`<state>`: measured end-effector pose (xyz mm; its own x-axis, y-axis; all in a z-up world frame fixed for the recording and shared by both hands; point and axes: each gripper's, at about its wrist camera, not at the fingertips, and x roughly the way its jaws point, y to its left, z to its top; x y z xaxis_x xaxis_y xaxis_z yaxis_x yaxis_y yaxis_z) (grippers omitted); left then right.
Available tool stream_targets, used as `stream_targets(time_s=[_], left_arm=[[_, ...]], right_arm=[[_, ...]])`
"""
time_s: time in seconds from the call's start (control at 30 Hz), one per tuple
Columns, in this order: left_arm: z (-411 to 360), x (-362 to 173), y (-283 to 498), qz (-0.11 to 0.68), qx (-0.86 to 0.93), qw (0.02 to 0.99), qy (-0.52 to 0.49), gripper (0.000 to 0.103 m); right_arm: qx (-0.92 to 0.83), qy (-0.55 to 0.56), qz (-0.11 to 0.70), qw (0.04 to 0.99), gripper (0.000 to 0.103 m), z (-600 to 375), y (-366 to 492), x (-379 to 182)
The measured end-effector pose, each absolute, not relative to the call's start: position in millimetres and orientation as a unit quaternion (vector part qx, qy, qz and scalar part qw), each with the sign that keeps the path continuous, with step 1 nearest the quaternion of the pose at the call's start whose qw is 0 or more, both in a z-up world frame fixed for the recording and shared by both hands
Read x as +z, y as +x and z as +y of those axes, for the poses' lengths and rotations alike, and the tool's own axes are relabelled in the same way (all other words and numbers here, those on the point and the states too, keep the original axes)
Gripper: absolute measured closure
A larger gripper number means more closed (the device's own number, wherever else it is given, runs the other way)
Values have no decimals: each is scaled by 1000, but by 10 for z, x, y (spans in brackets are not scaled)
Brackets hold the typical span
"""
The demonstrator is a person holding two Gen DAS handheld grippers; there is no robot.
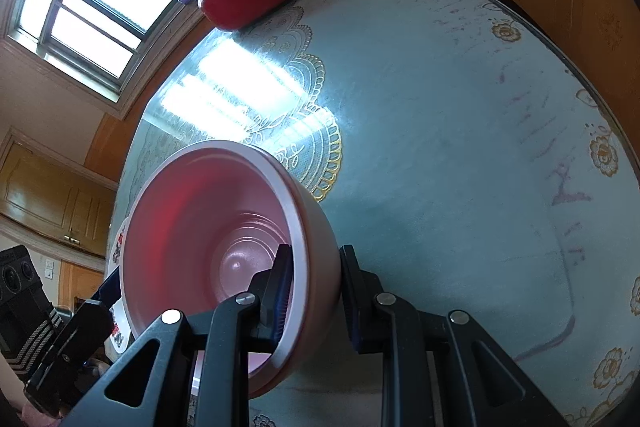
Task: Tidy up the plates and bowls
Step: 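Lift the nested bowls off the table with the right tool, then carry the nested bowls with the right tool over the plate stack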
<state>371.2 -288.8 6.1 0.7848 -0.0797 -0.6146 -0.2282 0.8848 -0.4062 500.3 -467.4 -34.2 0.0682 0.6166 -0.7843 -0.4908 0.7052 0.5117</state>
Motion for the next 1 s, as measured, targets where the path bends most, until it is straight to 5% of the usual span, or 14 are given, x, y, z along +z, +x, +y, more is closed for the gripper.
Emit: stream_targets(time_s=[0.27,1.0], left_arm=[[-2929,-139,3927,360,47,900,-242,44],[-2852,36,3599,350,62,917,-181,45]], right_arm=[[382,26,553,740,80,-4571,4937,-290],[387,55,559,732,81,-4391,4628,-268]])
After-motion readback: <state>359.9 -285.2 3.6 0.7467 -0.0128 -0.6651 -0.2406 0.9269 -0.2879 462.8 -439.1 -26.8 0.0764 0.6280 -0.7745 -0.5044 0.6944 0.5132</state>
